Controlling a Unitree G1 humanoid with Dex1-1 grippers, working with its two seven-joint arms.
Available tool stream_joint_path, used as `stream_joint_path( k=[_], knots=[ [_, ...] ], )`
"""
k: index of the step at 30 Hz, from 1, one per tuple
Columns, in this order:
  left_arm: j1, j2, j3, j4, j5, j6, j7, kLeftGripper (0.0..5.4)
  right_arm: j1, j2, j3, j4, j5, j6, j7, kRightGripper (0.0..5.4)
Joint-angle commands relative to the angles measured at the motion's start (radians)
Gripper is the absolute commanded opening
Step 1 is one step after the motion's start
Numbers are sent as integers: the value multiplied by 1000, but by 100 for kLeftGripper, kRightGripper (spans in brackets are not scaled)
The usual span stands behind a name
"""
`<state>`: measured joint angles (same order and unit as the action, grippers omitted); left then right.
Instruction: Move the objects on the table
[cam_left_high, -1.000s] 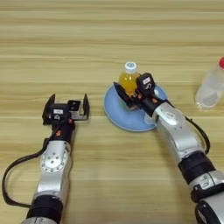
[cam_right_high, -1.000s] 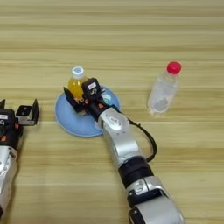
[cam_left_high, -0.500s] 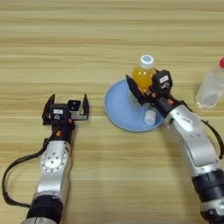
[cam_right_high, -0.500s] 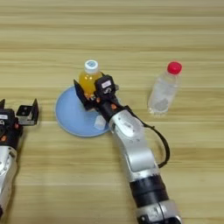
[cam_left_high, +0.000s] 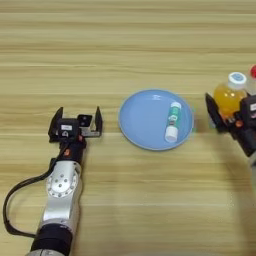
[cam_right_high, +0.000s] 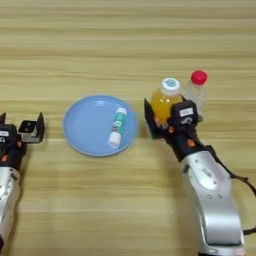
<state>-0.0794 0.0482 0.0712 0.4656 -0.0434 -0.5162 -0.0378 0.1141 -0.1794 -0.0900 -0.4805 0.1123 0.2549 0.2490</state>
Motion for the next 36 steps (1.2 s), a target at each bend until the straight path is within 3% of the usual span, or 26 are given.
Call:
stream_joint_path(
  k=[1,10,15,20,27,36],
  knots=[
    [7,-8,-5,-10,9,14,5,540,24,-43,-76,-61,46,31,8,355],
    [6,-7,-2,-11,10,15,11,540,32,-108,-241,-8,90,32,-7,355],
    [5,-4,0,-11,7,16,8,540,5,-105,-249,65,98,8,-9,355],
    [4,-1,3,-8,6,16,7,540,-23,-108,-234,177,64,-37,-20,355],
    [0,3,6,-3,4,15,5,540,-80,-134,-244,385,-36,-149,-100,355],
    [2,4,7,-3,4,13,6,540,-116,-144,-248,526,-36,-240,-118,355]
  ],
)
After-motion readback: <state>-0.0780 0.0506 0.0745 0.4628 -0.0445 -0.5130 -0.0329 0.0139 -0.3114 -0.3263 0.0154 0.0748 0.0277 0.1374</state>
